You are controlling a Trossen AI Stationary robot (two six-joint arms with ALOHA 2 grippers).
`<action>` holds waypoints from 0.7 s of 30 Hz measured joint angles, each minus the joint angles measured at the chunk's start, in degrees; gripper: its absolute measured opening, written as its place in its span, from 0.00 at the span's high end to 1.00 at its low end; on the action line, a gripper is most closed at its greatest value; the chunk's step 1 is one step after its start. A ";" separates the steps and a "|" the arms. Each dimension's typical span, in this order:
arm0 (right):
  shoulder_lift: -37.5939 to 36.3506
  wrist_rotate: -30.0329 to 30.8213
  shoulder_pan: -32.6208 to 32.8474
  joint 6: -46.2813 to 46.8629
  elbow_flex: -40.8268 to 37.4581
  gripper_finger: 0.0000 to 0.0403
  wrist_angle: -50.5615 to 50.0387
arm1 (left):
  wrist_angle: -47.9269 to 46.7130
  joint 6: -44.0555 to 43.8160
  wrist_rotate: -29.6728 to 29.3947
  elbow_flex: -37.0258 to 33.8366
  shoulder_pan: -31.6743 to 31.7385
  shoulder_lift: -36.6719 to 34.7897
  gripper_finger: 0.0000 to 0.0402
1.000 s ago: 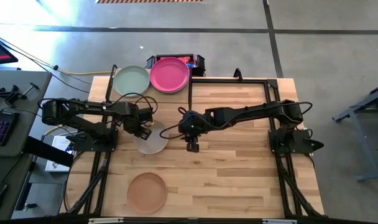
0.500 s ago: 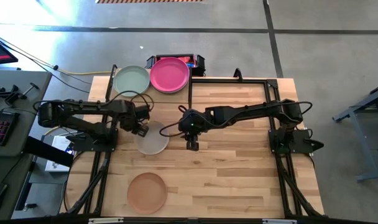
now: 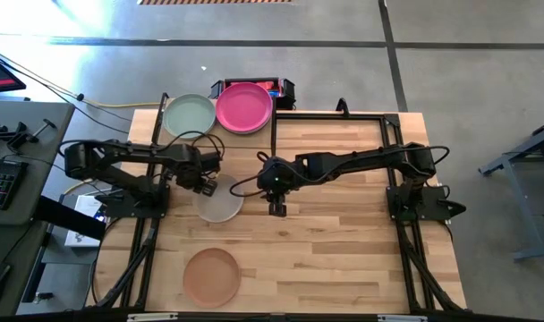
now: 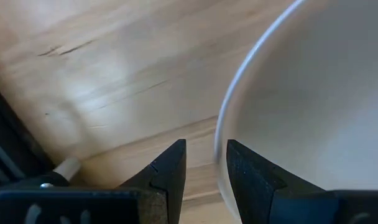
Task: Place and stack plates onto a shelf
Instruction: Stack the white plate on the light blue plate on the shelf
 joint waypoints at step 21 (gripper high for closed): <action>0.00 0.00 0.02 0.44 0.00 0.68 -0.69 | 1.91 4.10 1.07 0.14 0.00 3.00 0.98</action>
